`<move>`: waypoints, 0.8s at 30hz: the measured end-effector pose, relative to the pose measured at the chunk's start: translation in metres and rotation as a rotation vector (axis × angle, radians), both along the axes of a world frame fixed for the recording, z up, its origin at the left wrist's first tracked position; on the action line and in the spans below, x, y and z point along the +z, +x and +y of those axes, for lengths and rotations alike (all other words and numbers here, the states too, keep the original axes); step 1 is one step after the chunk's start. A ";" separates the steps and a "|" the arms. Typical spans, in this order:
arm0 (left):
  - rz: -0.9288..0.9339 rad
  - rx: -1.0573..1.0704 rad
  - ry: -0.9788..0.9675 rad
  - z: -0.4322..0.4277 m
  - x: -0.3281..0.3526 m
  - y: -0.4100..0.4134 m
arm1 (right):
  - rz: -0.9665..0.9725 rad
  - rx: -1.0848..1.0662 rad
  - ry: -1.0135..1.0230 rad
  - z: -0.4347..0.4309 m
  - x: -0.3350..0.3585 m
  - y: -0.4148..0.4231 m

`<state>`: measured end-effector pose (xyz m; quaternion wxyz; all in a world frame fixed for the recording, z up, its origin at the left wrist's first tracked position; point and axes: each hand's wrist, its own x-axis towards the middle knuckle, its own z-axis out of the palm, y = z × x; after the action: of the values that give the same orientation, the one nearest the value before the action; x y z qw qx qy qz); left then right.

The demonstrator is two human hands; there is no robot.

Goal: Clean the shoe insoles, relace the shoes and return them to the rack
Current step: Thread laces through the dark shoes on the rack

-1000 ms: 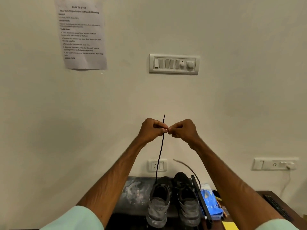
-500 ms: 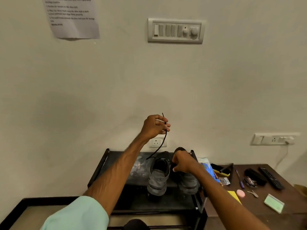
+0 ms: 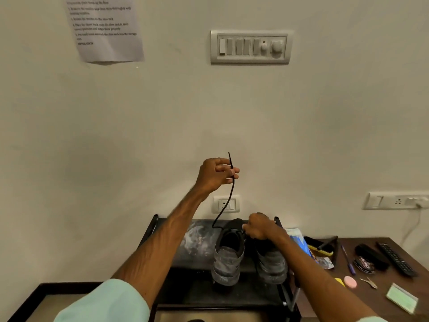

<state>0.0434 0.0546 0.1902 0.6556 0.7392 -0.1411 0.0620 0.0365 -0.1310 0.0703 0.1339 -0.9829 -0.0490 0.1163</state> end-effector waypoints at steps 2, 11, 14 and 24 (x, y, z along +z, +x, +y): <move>-0.041 0.024 -0.021 0.003 0.017 0.002 | 0.025 -0.037 0.152 -0.002 0.026 0.004; -0.202 0.104 0.100 -0.002 0.081 0.009 | -0.249 -0.098 0.497 0.008 0.167 0.007; -0.207 0.103 0.118 -0.003 0.088 0.009 | -0.304 -0.047 0.712 0.013 0.192 0.000; -0.200 0.121 0.077 0.007 0.086 0.001 | -0.496 -0.031 1.056 0.029 0.190 -0.014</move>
<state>0.0447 0.0621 0.2762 0.6046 0.7610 -0.1630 0.1696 0.0224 -0.1016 0.2608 0.5918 -0.7815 -0.1160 -0.1597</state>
